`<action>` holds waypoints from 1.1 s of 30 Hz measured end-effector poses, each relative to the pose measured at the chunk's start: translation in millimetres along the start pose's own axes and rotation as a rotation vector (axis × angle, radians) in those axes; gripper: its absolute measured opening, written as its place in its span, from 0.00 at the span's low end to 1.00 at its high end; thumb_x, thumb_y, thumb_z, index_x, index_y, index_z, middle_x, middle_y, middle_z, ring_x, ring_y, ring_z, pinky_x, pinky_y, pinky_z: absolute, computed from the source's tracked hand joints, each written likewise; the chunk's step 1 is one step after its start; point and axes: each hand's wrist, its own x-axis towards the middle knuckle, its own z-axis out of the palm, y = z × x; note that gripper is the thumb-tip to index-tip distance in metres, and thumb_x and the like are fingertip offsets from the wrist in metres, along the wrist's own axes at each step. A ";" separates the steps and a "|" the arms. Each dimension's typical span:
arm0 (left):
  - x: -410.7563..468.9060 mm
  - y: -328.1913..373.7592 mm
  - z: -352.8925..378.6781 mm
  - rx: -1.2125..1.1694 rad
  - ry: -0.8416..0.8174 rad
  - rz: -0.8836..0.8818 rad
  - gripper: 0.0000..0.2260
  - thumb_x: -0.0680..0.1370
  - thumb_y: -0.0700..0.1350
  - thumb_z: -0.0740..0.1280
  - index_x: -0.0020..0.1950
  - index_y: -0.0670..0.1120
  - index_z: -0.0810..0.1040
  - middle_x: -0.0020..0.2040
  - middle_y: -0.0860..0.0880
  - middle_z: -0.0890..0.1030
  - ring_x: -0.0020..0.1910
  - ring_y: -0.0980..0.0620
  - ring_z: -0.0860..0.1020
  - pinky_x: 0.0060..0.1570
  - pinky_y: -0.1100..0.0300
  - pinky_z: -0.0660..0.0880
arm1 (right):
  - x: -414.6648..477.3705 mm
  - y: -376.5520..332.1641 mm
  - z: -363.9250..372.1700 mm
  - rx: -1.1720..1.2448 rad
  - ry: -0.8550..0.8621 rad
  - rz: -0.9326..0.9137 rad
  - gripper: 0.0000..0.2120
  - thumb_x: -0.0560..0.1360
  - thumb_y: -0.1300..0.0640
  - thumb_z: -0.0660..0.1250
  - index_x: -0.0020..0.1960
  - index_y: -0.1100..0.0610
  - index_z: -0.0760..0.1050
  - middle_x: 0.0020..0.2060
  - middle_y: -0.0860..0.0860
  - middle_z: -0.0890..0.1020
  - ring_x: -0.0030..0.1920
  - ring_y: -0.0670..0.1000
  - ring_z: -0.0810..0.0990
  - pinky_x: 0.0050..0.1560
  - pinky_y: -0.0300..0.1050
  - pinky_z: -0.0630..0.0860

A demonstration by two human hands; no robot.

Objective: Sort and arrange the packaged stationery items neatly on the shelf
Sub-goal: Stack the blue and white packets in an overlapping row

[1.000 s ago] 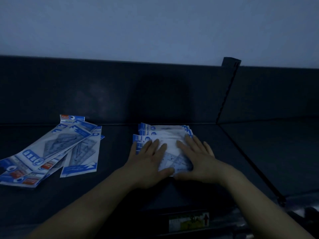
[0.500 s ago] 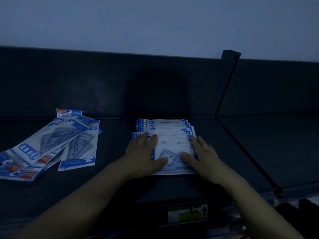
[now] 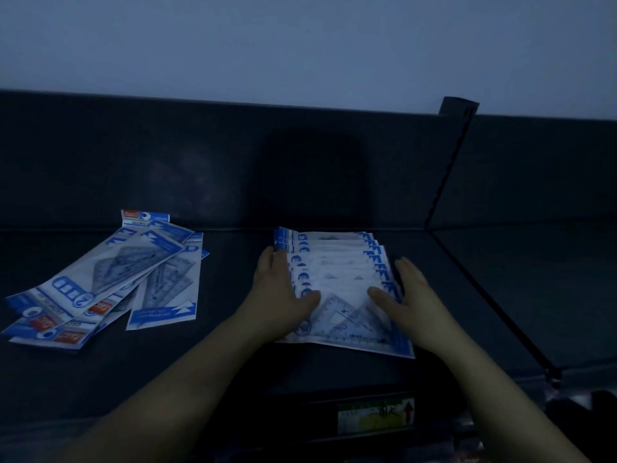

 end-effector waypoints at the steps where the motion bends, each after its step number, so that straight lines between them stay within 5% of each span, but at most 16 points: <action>1: -0.5 -0.7 -1.4 -0.021 0.017 0.006 0.32 0.75 0.50 0.69 0.74 0.49 0.58 0.76 0.49 0.51 0.75 0.51 0.55 0.67 0.61 0.58 | -0.3 -0.8 -1.6 0.006 0.000 0.015 0.35 0.77 0.47 0.64 0.77 0.56 0.52 0.77 0.49 0.52 0.75 0.47 0.54 0.66 0.35 0.53; 4: -3.3 3.8 2.2 -0.048 -0.006 -0.001 0.30 0.75 0.49 0.69 0.72 0.47 0.60 0.75 0.49 0.54 0.68 0.53 0.64 0.61 0.67 0.59 | 1.2 -1.9 -2.8 0.007 -0.007 0.003 0.24 0.77 0.51 0.66 0.70 0.55 0.64 0.65 0.51 0.67 0.59 0.44 0.68 0.52 0.26 0.60; 7: -5.1 5.1 10.5 -0.010 -0.040 0.002 0.36 0.74 0.51 0.69 0.76 0.45 0.55 0.77 0.50 0.48 0.73 0.48 0.59 0.70 0.60 0.59 | 5.0 -1.2 -2.3 0.000 0.000 -0.040 0.15 0.76 0.51 0.67 0.59 0.45 0.66 0.59 0.46 0.70 0.49 0.40 0.70 0.41 0.27 0.65; 12: -9.4 2.7 5.4 0.299 0.048 -0.010 0.38 0.76 0.59 0.64 0.78 0.46 0.51 0.78 0.47 0.44 0.77 0.46 0.47 0.75 0.50 0.51 | 3.9 0.1 -3.1 -0.036 0.036 -0.071 0.13 0.77 0.52 0.66 0.56 0.44 0.63 0.52 0.44 0.69 0.50 0.41 0.68 0.42 0.20 0.64; 14: -11.1 5.4 -3.1 0.420 0.142 0.056 0.32 0.77 0.60 0.61 0.77 0.48 0.57 0.78 0.47 0.53 0.76 0.47 0.52 0.74 0.51 0.52 | 3.5 -5.7 -4.1 -0.063 0.076 -0.084 0.11 0.77 0.50 0.65 0.57 0.47 0.66 0.55 0.44 0.71 0.56 0.42 0.69 0.48 0.19 0.63; 17: -14.0 8.2 -20.7 0.482 0.250 0.136 0.24 0.79 0.57 0.60 0.72 0.49 0.68 0.70 0.49 0.70 0.68 0.48 0.66 0.69 0.53 0.62 | 9.1 -20.3 -0.5 -0.129 0.114 -0.163 0.26 0.77 0.47 0.64 0.72 0.53 0.65 0.70 0.46 0.67 0.70 0.47 0.66 0.61 0.32 0.62; 21: -25.0 0.7 -48.1 0.501 0.345 0.151 0.19 0.79 0.55 0.60 0.66 0.47 0.74 0.61 0.48 0.77 0.59 0.48 0.74 0.57 0.56 0.68 | 15.1 -58.1 15.3 -0.231 0.103 -0.293 0.27 0.78 0.49 0.62 0.74 0.55 0.61 0.74 0.49 0.62 0.74 0.48 0.60 0.69 0.36 0.55; 29: -48.8 -59.1 -117.3 0.509 0.455 0.000 0.21 0.77 0.56 0.61 0.63 0.45 0.77 0.59 0.44 0.80 0.59 0.43 0.76 0.58 0.52 0.70 | 22.1 -138.7 85.1 -0.238 0.052 -0.479 0.27 0.78 0.47 0.63 0.74 0.54 0.63 0.74 0.49 0.63 0.73 0.48 0.60 0.71 0.37 0.53; 33: -55.7 -103.2 -166.4 0.610 0.422 -0.257 0.24 0.76 0.58 0.63 0.67 0.45 0.71 0.65 0.44 0.73 0.62 0.40 0.70 0.59 0.51 0.68 | 22.3 -176.4 119.7 -0.196 -0.008 -0.512 0.27 0.78 0.47 0.62 0.74 0.52 0.61 0.75 0.48 0.61 0.73 0.47 0.59 0.73 0.42 0.56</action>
